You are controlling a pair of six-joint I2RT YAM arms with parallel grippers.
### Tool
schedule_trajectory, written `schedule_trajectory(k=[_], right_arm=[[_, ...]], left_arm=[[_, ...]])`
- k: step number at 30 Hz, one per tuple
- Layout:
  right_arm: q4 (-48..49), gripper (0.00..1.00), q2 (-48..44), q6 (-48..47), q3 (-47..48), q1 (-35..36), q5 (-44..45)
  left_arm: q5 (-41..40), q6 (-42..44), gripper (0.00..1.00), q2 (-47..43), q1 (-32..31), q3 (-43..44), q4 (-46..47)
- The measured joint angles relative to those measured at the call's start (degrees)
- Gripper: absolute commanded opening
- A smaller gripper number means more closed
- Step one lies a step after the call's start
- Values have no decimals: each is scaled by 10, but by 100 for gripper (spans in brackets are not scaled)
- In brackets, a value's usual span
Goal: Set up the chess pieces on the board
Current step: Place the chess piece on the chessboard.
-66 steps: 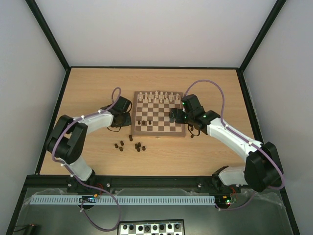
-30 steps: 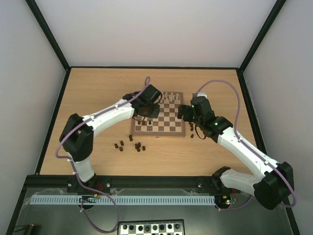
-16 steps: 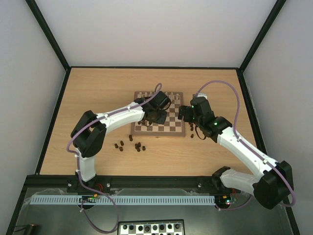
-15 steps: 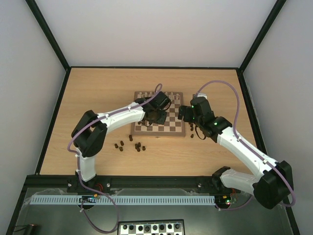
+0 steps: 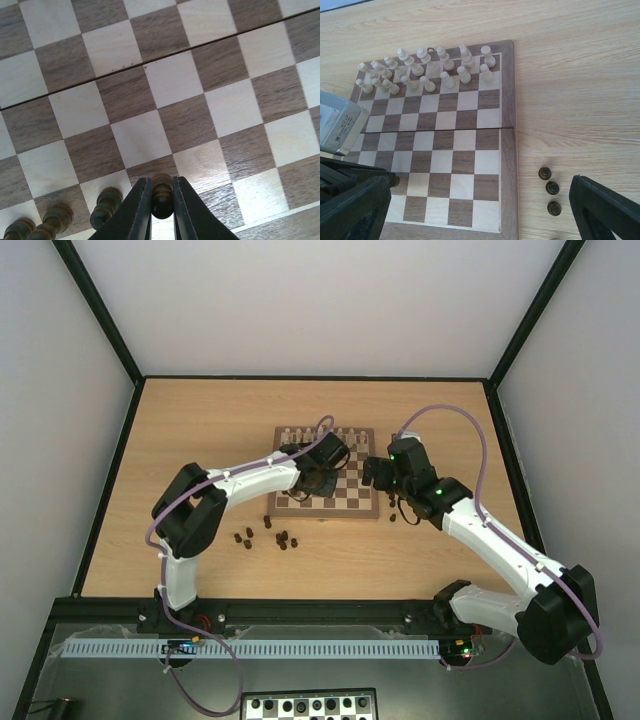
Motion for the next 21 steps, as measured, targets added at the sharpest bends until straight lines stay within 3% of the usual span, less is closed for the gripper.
schedule_trajectory(k=[14, 21], right_arm=[[0, 99, 7, 0, -2, 0, -11], [0, 99, 7, 0, -2, 0, -12]], left_arm=[[-7, -10, 21, 1, 0, -23, 3], [-12, -16, 46, 0, -1, -24, 3]])
